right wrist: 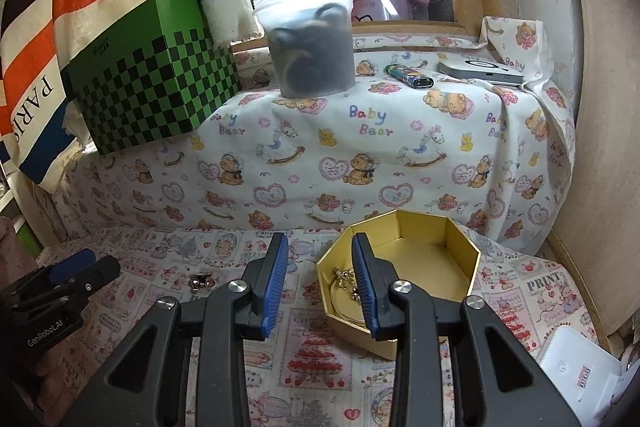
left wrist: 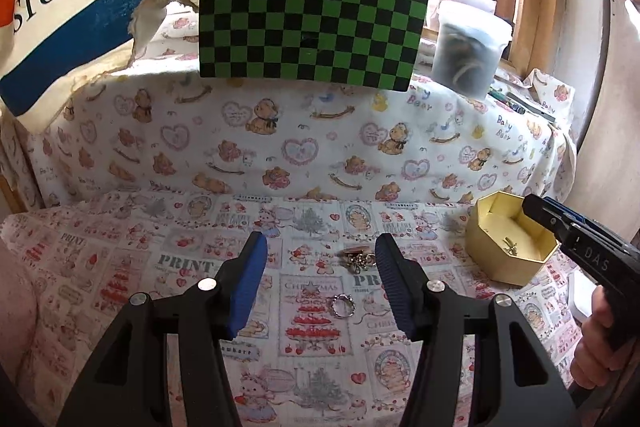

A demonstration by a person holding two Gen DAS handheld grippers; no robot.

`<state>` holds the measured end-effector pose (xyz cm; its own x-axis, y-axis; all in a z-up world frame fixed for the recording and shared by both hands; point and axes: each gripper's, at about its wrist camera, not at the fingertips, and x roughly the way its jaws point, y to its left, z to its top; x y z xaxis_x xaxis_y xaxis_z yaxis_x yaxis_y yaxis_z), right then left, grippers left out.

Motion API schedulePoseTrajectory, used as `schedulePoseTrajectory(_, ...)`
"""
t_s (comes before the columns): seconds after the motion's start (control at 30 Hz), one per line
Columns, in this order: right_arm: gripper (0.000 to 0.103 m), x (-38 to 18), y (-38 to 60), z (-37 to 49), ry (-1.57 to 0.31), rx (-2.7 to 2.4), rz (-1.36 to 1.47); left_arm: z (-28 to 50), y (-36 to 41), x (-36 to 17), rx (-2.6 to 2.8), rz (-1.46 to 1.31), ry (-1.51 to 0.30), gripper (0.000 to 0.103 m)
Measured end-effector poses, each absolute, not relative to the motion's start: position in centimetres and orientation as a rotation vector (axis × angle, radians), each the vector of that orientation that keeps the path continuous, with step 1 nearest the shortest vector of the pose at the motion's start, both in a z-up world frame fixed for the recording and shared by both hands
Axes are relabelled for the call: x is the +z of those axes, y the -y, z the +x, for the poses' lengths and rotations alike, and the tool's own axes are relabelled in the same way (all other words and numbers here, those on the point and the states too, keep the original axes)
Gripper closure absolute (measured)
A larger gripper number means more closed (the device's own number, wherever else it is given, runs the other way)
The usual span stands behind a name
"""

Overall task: Organize jewelry
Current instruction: 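Grasp a silver key ring with the left tool while the right tool grasps a small charm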

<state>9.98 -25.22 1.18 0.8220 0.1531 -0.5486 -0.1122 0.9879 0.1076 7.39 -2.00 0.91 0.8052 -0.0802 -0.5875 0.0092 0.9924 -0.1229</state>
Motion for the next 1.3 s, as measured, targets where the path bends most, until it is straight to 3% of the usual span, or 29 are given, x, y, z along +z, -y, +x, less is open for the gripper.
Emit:
schedulePoseTrajectory(0.27, 0.067, 1.0, 24.9, 10.0, -0.598, 0.154, 0.071, 8.2, 1.4, 0.5, -0.003, -0.098, -0.632, 0.048)
schedulePoseTrajectory(0.37, 0.062, 0.8, 24.8, 10.1, -0.606, 0.15, 0.067, 8.8, 1.1, 0.2, 0.022, -0.065, -0.629, 0.039)
schedulePoseTrajectory(0.63, 0.062, 0.5, 25.5, 10.5, -0.628, 0.138, 0.104, 10.9, -0.5, -1.1, -0.031, -0.102, -0.711, 0.04)
schedulePoseTrajectory(0.93, 0.062, -0.1, 25.5, 11.1, -0.658, 0.116, 0.104, 11.7, 2.1, -2.6, -0.251, -0.042, -0.844, 0.059)
schedulePoseTrajectory(1.0, 0.062, 0.0, 25.5, 11.0, -0.656, 0.116, 0.103, 11.8, 3.0, -3.2, -0.258, -0.015, -0.886, 0.07)
schedulePoseTrajectory(1.17, 0.062, 0.3, 25.5, 10.8, -0.652, 0.121, 0.11, 12.1, 4.0, -4.4, -0.26, -0.013, -0.926, 0.079)
schedulePoseTrajectory(1.3, 0.062, 0.3, 25.4, 10.8, -0.651, 0.115, 0.098, 12.3, 4.7, -4.9, -0.248, 0.012, -0.935, 0.08)
